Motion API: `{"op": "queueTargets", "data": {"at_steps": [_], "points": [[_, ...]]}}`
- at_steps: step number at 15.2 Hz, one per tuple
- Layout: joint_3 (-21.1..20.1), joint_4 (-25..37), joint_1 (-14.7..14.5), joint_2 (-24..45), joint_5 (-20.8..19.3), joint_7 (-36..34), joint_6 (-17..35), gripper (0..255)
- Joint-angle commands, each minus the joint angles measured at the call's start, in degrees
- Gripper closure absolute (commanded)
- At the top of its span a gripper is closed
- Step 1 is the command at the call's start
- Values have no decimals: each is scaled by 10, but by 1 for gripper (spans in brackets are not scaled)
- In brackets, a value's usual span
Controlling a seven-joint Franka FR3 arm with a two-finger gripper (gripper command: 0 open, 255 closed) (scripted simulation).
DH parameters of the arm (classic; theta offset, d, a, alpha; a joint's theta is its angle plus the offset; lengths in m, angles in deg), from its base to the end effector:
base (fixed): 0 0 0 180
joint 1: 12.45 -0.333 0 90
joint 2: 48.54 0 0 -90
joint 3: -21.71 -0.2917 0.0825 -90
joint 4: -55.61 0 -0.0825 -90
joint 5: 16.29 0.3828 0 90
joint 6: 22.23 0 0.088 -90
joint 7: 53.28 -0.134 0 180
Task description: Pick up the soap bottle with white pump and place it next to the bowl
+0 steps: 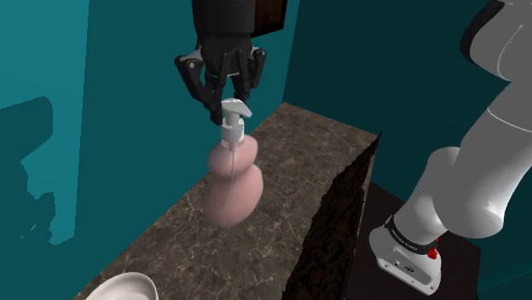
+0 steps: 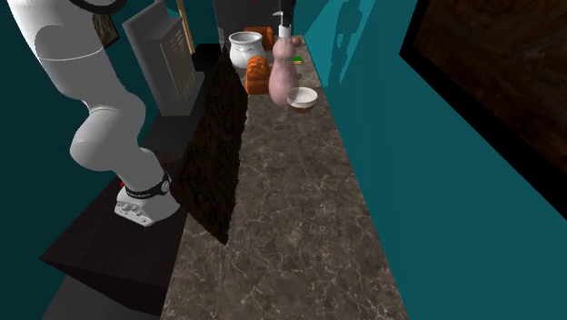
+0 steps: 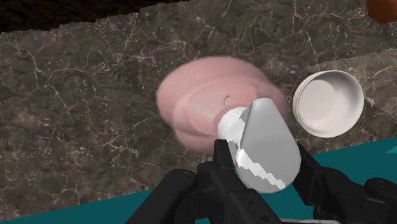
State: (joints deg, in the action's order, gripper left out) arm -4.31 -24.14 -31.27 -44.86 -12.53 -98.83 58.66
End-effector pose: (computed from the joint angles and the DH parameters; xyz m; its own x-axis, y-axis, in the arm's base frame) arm 0.3905 0.3902 0.6109 0.9957 -0.0017 -0.0925 -0.0053 -0.9992 -0.0387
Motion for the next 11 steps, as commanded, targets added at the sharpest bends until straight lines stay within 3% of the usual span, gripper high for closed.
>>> {"op": "queueTargets", "data": {"at_steps": [1,9,11], "points": [[-14,13,-18,29,-13,-30,17,255],[-43,108,-104,159,-78,-125,44,255],[-42,82,-100,152,-75,-123,63,255]]}}
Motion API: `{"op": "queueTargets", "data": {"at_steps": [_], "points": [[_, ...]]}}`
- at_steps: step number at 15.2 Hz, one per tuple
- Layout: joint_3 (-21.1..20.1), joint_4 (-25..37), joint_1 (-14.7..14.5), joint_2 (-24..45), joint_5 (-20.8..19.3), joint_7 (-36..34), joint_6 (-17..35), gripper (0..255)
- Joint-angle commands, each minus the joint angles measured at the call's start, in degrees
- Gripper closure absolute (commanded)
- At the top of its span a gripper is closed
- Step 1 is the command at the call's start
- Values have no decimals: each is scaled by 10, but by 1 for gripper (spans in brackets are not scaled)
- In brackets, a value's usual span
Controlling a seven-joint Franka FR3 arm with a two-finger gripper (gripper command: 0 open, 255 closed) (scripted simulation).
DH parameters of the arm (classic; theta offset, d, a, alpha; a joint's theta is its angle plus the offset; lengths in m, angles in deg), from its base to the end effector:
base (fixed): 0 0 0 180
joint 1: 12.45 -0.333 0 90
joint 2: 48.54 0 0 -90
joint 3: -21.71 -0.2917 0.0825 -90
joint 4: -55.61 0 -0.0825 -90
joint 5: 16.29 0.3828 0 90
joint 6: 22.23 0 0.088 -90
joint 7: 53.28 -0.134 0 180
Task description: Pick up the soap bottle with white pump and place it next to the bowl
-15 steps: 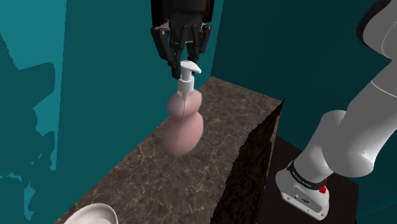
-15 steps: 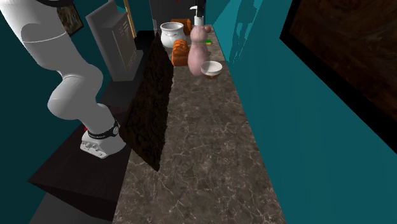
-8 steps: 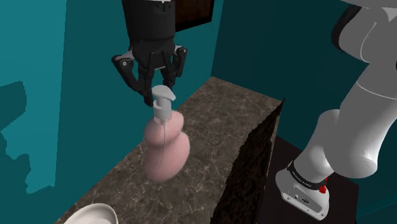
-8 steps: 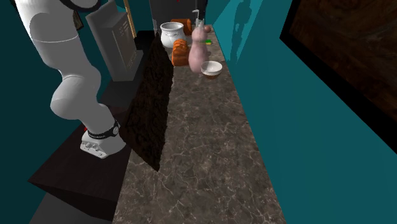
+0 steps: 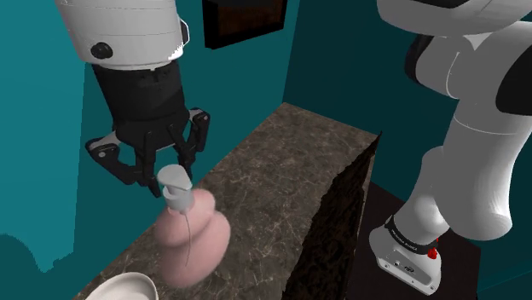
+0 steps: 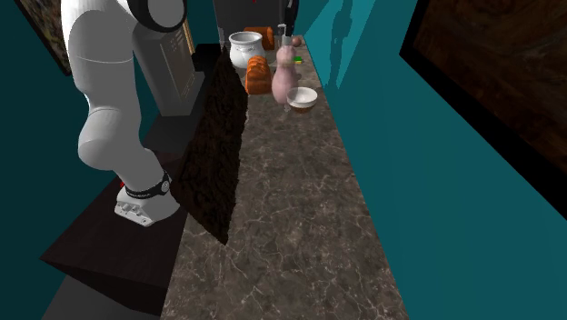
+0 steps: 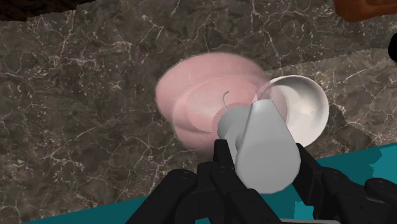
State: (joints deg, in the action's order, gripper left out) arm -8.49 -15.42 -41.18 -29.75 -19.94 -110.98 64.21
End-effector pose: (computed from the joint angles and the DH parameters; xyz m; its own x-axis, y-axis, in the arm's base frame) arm 0.3731 0.5044 0.5497 0.9957 -0.0022 -0.0929 -0.0058 -0.9993 -0.0382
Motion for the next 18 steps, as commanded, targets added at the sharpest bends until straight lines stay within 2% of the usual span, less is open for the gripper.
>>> {"op": "queueTargets", "data": {"at_steps": [1,18], "points": [[0,-17,2,-2,1,0,16,255],[4,-177,20,-23,11,12,156,255]]}}
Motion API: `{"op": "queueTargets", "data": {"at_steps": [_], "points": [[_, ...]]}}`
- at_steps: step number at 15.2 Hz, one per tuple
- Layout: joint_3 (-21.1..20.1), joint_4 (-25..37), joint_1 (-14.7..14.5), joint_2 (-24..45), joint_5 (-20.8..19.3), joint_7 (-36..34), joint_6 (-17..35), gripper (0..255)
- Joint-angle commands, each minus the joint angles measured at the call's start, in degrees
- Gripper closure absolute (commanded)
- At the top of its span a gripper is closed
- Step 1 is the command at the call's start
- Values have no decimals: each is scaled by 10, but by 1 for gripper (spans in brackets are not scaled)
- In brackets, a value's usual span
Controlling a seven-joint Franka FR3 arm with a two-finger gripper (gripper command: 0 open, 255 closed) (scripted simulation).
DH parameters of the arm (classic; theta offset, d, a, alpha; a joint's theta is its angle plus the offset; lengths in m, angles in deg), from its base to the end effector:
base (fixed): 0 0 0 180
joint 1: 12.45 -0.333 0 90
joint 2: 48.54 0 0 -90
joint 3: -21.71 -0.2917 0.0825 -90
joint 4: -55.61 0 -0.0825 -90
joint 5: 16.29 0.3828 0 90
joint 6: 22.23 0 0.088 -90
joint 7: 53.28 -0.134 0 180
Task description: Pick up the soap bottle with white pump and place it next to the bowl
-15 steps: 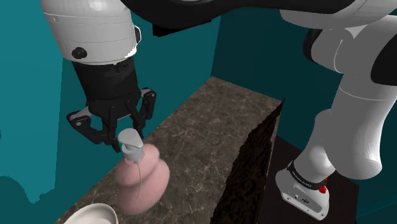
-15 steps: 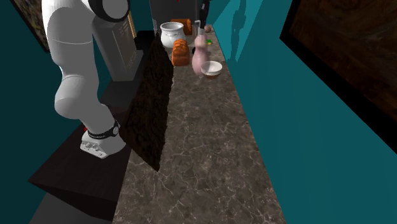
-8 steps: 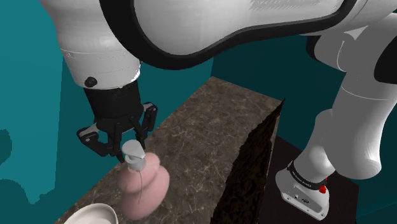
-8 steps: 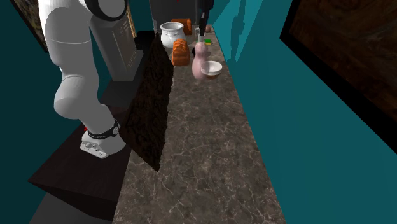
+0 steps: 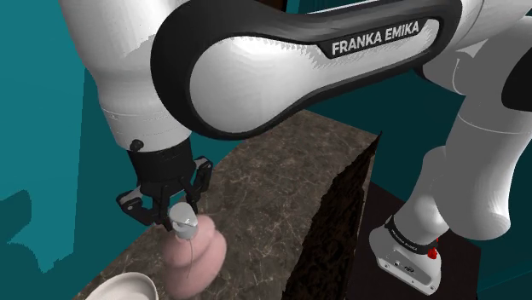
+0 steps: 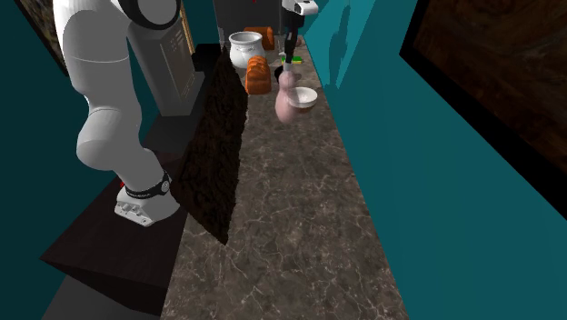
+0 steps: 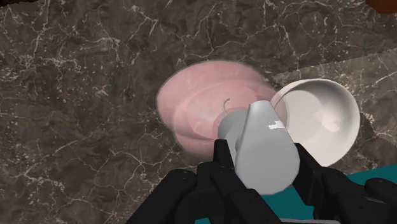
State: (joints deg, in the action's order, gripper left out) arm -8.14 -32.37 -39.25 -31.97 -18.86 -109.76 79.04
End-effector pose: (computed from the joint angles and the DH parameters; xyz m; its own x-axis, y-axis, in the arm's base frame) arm 0.3743 0.5068 0.4552 0.9957 -0.0027 -0.0928 -0.0062 -0.9992 -0.0382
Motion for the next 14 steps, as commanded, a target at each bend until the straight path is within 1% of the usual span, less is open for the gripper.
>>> {"op": "queueTargets", "data": {"at_steps": [1,6,14], "points": [[0,-15,1,0,0,0,16,255],[2,-49,2,4,-2,1,54,255],[2,-49,2,4,-2,1,54,255]]}}
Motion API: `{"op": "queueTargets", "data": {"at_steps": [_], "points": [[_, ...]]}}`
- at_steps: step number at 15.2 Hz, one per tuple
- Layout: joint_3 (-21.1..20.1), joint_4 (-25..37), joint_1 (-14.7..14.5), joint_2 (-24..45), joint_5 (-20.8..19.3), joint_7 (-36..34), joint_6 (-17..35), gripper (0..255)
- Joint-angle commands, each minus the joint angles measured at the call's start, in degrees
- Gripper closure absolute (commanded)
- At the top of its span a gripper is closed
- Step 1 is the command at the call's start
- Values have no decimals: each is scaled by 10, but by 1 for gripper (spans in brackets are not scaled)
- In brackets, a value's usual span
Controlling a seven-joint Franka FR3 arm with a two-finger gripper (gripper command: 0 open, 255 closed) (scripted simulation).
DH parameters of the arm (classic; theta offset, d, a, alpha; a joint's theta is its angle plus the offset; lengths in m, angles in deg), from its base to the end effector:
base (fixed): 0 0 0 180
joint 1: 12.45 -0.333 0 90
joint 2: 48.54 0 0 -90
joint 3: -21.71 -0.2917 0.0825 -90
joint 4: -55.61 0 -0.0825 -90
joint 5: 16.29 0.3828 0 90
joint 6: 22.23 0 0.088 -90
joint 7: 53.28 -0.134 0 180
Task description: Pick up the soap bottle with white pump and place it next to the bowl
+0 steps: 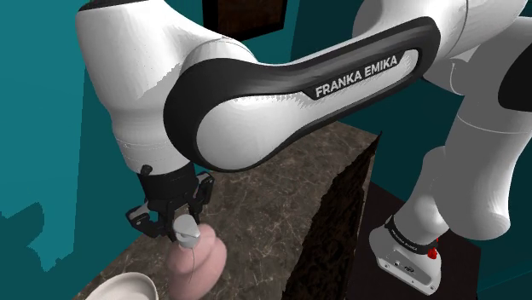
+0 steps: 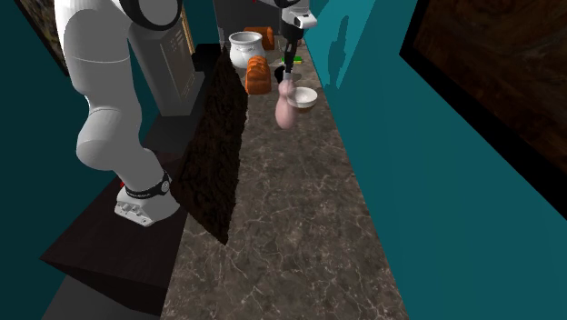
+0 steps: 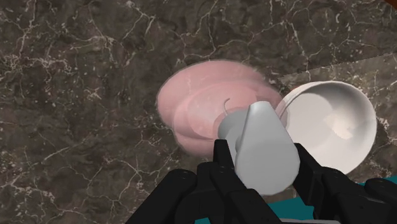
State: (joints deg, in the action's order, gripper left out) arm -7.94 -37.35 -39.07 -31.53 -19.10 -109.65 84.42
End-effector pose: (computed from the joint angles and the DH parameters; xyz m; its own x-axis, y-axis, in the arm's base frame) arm 0.3738 0.5069 0.4176 0.9957 -0.0029 -0.0924 -0.0065 -0.9992 -0.0387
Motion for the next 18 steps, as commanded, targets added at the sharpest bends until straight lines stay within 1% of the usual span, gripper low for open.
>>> {"op": "queueTargets", "data": {"at_steps": [1,6,10,18], "points": [[0,0,0,0,0,0,0,0],[0,0,0,0,0,0,0,0],[-1,71,-1,-2,2,1,-72,0],[-1,71,-1,-2,2,1,-72,0]]}}
